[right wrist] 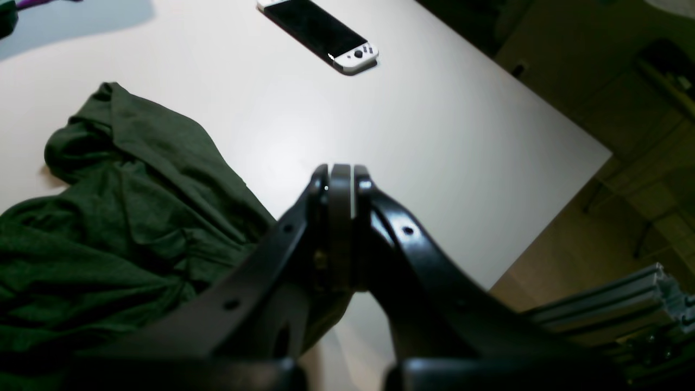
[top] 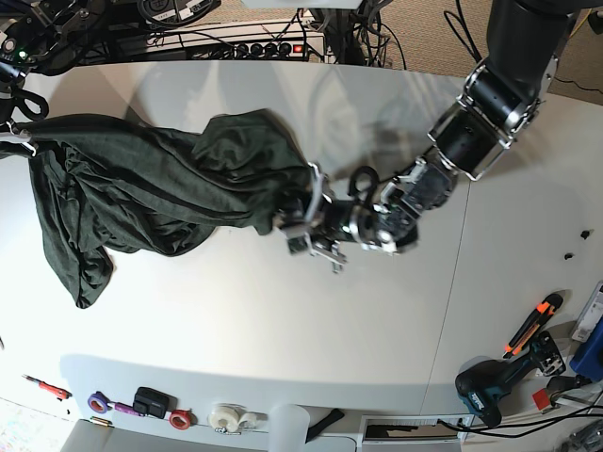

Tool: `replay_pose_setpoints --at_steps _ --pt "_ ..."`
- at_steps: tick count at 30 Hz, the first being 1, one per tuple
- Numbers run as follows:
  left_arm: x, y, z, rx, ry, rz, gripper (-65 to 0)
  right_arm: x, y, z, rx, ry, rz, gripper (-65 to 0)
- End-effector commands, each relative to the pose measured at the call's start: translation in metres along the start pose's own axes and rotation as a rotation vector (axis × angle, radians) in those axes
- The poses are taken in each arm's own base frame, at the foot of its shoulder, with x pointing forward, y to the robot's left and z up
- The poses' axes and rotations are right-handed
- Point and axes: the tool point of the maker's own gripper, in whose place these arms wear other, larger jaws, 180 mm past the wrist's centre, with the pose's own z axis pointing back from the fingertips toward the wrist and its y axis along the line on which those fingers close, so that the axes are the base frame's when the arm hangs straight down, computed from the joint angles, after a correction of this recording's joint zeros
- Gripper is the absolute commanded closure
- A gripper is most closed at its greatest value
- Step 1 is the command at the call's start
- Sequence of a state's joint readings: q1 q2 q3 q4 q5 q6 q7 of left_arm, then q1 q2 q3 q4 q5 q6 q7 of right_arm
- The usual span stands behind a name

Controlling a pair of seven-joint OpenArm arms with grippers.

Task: Layout the t-shirt on the table in an organized manner, then fold the t-shirt properly
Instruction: 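Reach the left gripper across and grasp the t-shirt's hanging edge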

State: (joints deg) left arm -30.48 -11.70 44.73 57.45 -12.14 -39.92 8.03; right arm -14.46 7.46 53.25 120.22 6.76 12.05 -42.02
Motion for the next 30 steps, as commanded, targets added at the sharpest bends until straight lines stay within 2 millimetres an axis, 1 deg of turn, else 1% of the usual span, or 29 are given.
replay_pose_setpoints --at_steps 1,3,4,6,9,11,12,13,14,18,20,22,25,28,30 --pt "0.024 0.005 0.000 0.000 -0.059 -0.050 -18.7 0.016 -0.004 0.001 -0.009 -0.055 0.007 0.0" --pt "0.025 -0.005 -0.006 -0.026 -0.062 -0.099 -18.7 0.015 -0.004 0.001 -0.009 -0.055 0.008 0.0" --pt "0.024 -0.007 -0.008 -0.025 -0.058 -0.117 -18.7 0.015 -0.004 0.001 -0.009 -0.055 0.008 0.0" --pt "0.025 -0.006 -0.011 -0.010 -0.049 -0.139 -18.7 0.015 -0.003 0.001 -0.004 -0.055 0.012 0.0" --pt "0.029 -0.004 -0.013 0.009 -0.063 -0.133 -18.7 0.015 0.001 0.001 0.019 -0.055 0.027 0.0" --pt "0.032 -0.005 -0.012 0.002 -0.080 -0.133 -18.0 0.016 0.002 0.001 0.024 -0.057 0.024 0.0" --pt "0.033 -0.007 -0.012 -0.005 -0.085 -0.134 -13.7 0.016 0.003 0.001 0.028 -0.058 0.019 0.0" --pt "0.033 -0.007 -0.012 -0.006 -0.087 -0.131 -5.5 0.016 0.003 0.001 0.029 -0.059 0.018 0.0" --pt "0.034 -0.007 -0.012 -0.006 -0.092 -0.125 0.0 0.016 0.003 0.001 0.032 -0.060 0.014 0.0" --pt "0.041 -0.003 -0.008 0.001 -0.140 -0.065 0.0 0.018 0.003 0.001 0.032 -0.067 0.014 0.0" --pt "0.048 0.004 -0.003 0.017 -0.173 -0.033 0.0 0.018 0.003 0.001 0.032 -0.068 0.014 0.0" --pt "0.059 0.013 0.007 0.023 -0.232 0.016 0.0 0.018 0.003 0.001 0.032 -0.068 0.014 0.0" --pt "0.076 0.042 0.027 0.094 -0.334 0.106 0.0 0.018 0.003 0.001 0.032 -0.068 0.014 0.0" --pt "0.083 0.060 0.041 0.136 -0.379 0.167 0.0 0.018 0.003 0.001 0.032 -0.067 0.014 0.0" --pt "0.083 0.061 0.043 0.137 -0.384 0.175 0.0 0.018 0.004 0.001 0.032 -0.068 0.013 0.0"
